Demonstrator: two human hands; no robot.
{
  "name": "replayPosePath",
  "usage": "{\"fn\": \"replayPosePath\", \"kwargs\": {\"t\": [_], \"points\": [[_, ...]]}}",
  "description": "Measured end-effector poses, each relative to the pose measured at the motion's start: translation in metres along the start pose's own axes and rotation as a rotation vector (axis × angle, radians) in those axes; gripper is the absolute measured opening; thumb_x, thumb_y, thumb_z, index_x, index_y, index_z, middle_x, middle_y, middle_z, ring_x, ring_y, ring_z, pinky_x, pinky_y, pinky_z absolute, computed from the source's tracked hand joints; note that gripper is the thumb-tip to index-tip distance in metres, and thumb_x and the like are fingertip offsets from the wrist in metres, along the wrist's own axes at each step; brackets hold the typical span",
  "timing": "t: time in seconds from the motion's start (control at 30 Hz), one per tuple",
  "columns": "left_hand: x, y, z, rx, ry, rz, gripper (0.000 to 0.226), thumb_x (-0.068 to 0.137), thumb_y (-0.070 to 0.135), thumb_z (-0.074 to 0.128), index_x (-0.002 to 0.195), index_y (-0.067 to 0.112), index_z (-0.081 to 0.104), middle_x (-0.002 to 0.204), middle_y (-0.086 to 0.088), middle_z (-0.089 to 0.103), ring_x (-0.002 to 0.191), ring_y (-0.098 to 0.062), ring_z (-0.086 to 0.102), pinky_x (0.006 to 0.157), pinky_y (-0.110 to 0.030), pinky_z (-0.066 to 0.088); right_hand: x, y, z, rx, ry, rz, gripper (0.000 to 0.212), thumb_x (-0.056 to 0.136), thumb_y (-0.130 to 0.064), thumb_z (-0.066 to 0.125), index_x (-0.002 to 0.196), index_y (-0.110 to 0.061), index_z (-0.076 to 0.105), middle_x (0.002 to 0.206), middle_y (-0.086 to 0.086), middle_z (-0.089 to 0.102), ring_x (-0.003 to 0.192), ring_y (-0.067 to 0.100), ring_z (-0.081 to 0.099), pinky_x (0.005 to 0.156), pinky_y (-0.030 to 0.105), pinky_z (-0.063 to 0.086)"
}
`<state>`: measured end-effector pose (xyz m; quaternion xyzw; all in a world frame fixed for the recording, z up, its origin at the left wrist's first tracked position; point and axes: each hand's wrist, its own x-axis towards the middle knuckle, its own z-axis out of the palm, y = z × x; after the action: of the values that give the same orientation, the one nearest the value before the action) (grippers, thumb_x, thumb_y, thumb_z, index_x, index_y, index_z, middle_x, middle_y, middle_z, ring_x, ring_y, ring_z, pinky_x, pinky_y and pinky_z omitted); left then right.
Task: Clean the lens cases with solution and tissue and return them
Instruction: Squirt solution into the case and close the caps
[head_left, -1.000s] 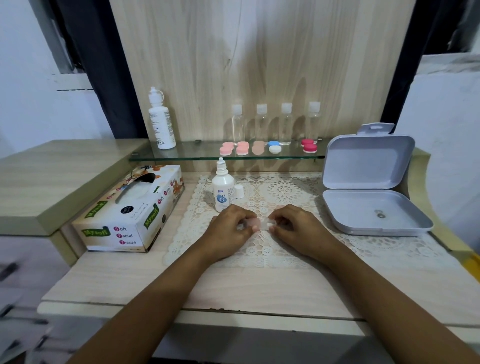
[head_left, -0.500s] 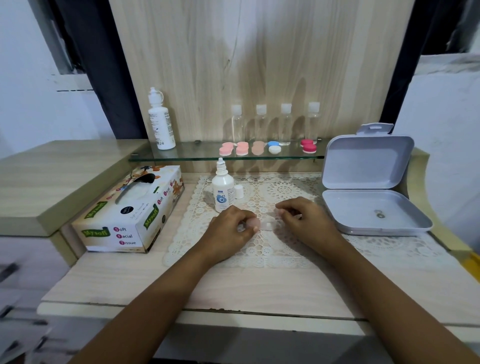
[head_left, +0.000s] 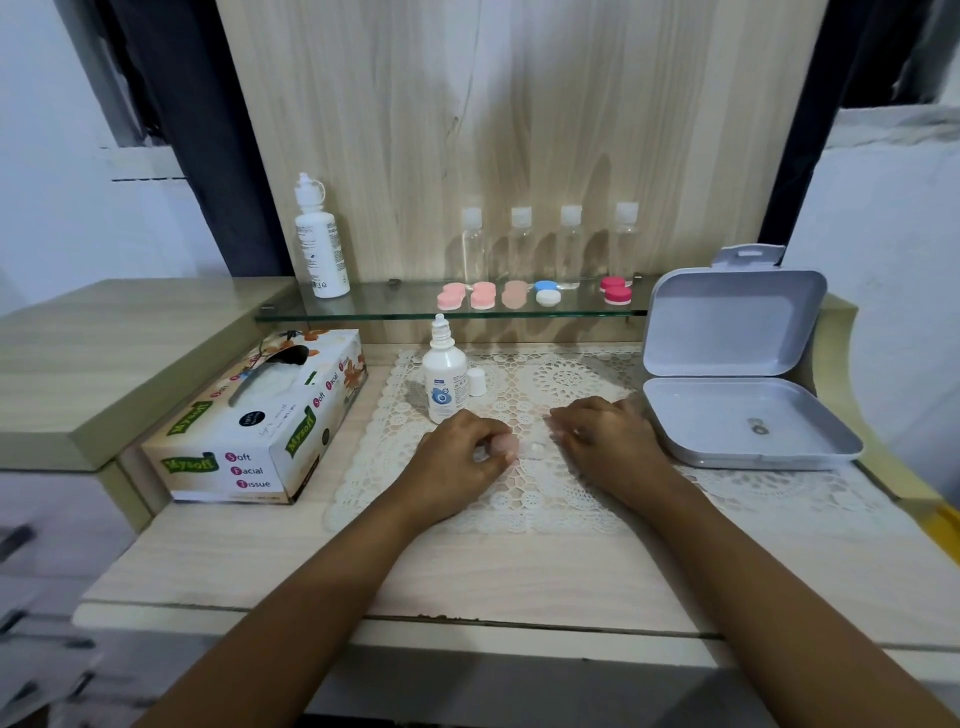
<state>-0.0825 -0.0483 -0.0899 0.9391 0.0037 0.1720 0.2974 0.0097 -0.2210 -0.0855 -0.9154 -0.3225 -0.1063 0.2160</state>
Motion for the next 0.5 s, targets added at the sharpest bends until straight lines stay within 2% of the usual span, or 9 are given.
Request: {"fn": "replayPosePath", "kwargs": {"t": [0.1, 0.2, 0.3, 0.37, 0.43, 0.5], "points": [[0.000, 0.000, 0.000, -0.002, 0.000, 0.006, 0.021, 0.088, 0.031, 0.061, 0.107, 0.024, 0.065, 0.105, 0.006, 0.057, 0.100, -0.008, 0.052, 0.096, -0.036, 0.041, 0.000, 0.002, -0.001, 0.109, 0.053, -0.014, 0.019, 0.087, -0.025, 0.058, 0.102, -0.023, 0.069, 0.107, 0.001, 0.068, 0.101, 0.030, 0.058, 0.087, 0.043, 0.046], [0.000, 0.001, 0.000, 0.000, 0.002, 0.007, 0.021, 0.088, 0.032, 0.060, 0.107, 0.024, 0.065, 0.104, 0.006, 0.057, 0.100, -0.008, 0.052, 0.095, -0.036, 0.042, -0.003, -0.002, -0.004, 0.180, 0.097, -0.012, 0.022, 0.088, -0.021, 0.057, 0.108, -0.017, 0.068, 0.109, 0.004, 0.068, 0.101, 0.026, 0.059, 0.088, 0.042, 0.048], [0.000, 0.000, 0.000, 0.002, 0.002, 0.014, 0.020, 0.089, 0.033, 0.060, 0.106, 0.024, 0.065, 0.102, 0.007, 0.056, 0.098, -0.009, 0.052, 0.094, -0.037, 0.042, -0.006, -0.010, -0.010, 0.290, 0.088, -0.001, 0.028, 0.090, -0.023, 0.058, 0.116, -0.015, 0.065, 0.117, 0.002, 0.065, 0.103, 0.016, 0.058, 0.091, 0.026, 0.043], [0.000, 0.000, 0.000, 0.008, -0.001, 0.016, 0.021, 0.089, 0.033, 0.060, 0.107, 0.024, 0.065, 0.102, 0.007, 0.056, 0.098, -0.008, 0.052, 0.094, -0.037, 0.042, -0.010, -0.015, -0.012, 0.346, 0.044, -0.029, 0.030, 0.089, -0.023, 0.060, 0.118, -0.015, 0.063, 0.118, 0.001, 0.064, 0.097, 0.008, 0.056, 0.081, 0.012, 0.035], [0.000, 0.000, 0.001, 0.006, -0.002, 0.011, 0.023, 0.088, 0.033, 0.060, 0.109, 0.024, 0.064, 0.103, 0.006, 0.056, 0.099, -0.009, 0.052, 0.094, -0.037, 0.042, -0.013, -0.018, -0.011, 0.348, 0.009, -0.066, 0.030, 0.089, -0.023, 0.061, 0.117, -0.015, 0.064, 0.116, 0.000, 0.064, 0.094, 0.007, 0.056, 0.077, 0.009, 0.033], [0.001, 0.000, 0.001, 0.007, -0.002, 0.006, 0.024, 0.088, 0.033, 0.061, 0.110, 0.023, 0.064, 0.103, 0.006, 0.056, 0.099, -0.009, 0.052, 0.095, -0.038, 0.042, -0.015, -0.019, -0.010, 0.322, -0.010, -0.086, 0.029, 0.088, -0.022, 0.061, 0.115, -0.015, 0.066, 0.114, 0.000, 0.065, 0.096, 0.010, 0.058, 0.080, 0.013, 0.038]]}}
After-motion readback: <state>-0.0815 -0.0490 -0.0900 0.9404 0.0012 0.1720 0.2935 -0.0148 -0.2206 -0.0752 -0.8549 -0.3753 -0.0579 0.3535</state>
